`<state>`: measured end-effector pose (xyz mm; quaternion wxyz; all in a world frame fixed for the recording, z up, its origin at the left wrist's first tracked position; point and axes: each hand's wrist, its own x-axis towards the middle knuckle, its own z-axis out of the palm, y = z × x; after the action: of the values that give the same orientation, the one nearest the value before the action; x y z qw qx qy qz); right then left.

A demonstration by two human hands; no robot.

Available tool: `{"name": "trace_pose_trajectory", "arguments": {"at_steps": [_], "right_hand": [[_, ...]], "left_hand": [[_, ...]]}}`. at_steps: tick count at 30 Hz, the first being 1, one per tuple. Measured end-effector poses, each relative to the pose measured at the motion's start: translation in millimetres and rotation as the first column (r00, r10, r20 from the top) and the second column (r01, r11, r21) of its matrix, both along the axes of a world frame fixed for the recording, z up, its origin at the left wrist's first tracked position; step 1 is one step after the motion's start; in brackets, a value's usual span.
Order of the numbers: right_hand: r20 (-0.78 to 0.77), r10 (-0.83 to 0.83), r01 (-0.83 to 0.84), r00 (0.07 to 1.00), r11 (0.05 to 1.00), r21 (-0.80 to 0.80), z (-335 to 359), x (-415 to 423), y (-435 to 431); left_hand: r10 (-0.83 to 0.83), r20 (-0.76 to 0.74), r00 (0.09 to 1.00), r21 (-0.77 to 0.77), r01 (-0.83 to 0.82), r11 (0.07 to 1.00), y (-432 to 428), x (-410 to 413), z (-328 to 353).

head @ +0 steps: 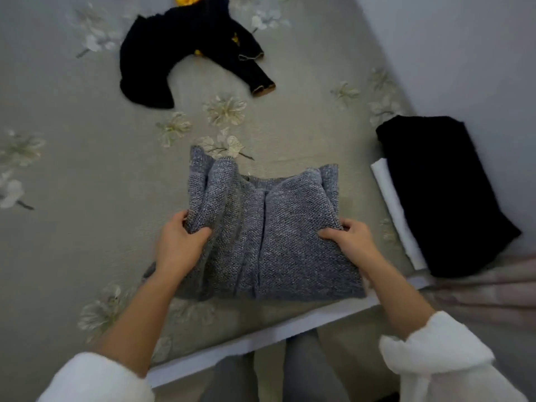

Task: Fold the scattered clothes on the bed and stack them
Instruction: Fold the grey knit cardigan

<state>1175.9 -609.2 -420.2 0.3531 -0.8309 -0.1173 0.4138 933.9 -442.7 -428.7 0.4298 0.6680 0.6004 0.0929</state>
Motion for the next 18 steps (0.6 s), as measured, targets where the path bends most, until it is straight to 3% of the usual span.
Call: {"name": "trace_pose_trajectory", "arguments": {"at_steps": [8, 11, 18], "right_hand": [[-0.099, -0.356, 0.364, 0.929, 0.928, 0.079, 50.4, 98.3, -103.5], [-0.083, -0.488, 0.495, 0.869, 0.855, 0.154, 63.9, 140.0, -137.0], [-0.018, -0.694, 0.668, 0.72, 0.686, 0.29, 62.6, 203.5, -174.0]], "left_hand": [[-0.324, 0.044, 0.945, 0.118, 0.317, 0.941, -41.5, 174.6, 31.7], [-0.4, 0.018, 0.916, 0.242, 0.385, 0.891, -61.7, 252.7, 36.9], [-0.488, -0.036, 0.872, 0.357, 0.467, 0.809, -77.8, 429.6, 73.5]]}}
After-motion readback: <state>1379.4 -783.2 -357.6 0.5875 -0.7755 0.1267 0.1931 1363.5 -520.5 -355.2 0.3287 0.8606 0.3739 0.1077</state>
